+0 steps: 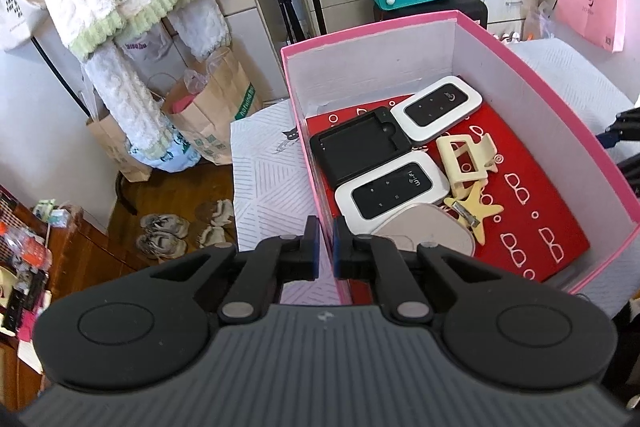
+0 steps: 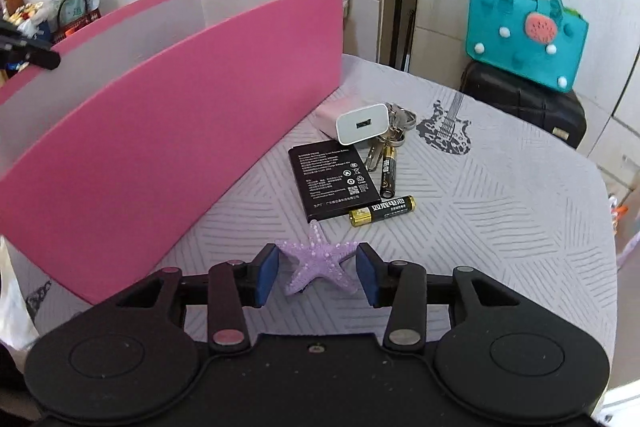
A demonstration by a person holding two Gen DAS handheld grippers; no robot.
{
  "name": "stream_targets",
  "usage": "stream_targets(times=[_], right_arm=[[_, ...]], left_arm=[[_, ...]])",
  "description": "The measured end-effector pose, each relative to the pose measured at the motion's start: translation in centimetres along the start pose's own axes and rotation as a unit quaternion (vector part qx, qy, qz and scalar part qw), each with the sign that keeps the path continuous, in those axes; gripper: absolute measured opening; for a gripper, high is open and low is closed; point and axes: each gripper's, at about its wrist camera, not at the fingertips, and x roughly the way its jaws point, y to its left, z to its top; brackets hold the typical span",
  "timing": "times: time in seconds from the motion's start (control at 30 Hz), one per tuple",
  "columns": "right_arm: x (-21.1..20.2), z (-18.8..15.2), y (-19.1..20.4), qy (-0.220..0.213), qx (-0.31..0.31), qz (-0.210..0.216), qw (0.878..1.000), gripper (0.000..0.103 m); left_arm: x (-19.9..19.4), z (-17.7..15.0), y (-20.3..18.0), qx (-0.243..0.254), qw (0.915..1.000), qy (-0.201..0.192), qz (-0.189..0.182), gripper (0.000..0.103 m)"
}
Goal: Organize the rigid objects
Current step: 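Grasp the purple starfish with the right tool, then lower the purple starfish onto the black cradle, release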
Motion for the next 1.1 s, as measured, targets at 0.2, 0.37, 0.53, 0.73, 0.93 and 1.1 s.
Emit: stream_targets(times=[0.2,0.37,0.53,0.73,0.93,1.1], right_arm=[[0.0,-0.5,-0.2,-0.019,0.016,-0.010,1.000,0.051],[-0.4,-0.5,-0.4,-0.020,0.031,-0.014,0.999,0.038],[-1.1,-0.2,-1.1,-0.031,0.043,-0.015,0.998,0.030],[-1.2,-0.2,-1.4,-0.028,0.048,-0.016,0.998,0.030],[-2.6,0.4,-1.6,-0.044,0.052,-0.019,0.998,0.030],[-4.7,1.9,-1.3,-0.066,0.043,-0.016,0.997,0.030]], left_arm=[[-0.1,-0.1,-0.2,0.002,1.0000,-0.002,0.006,0.005],[-0.1,-0.1,-0.3,0.004,1.0000,-0.001,0.008,0.005],[-0.1,-0.2,-0.4,-0.002,1.0000,-0.001,0.005,0.005],[-0.1,-0.3,-0.4,-0.004,1.0000,-0.001,0.003,0.005],[-0.2,-0.3,-0.2,-0.006,1.0000,0.000,-0.001,0.005],[-0.2,-0.3,0.2,-0.011,0.9999,0.002,-0.007,0.005]])
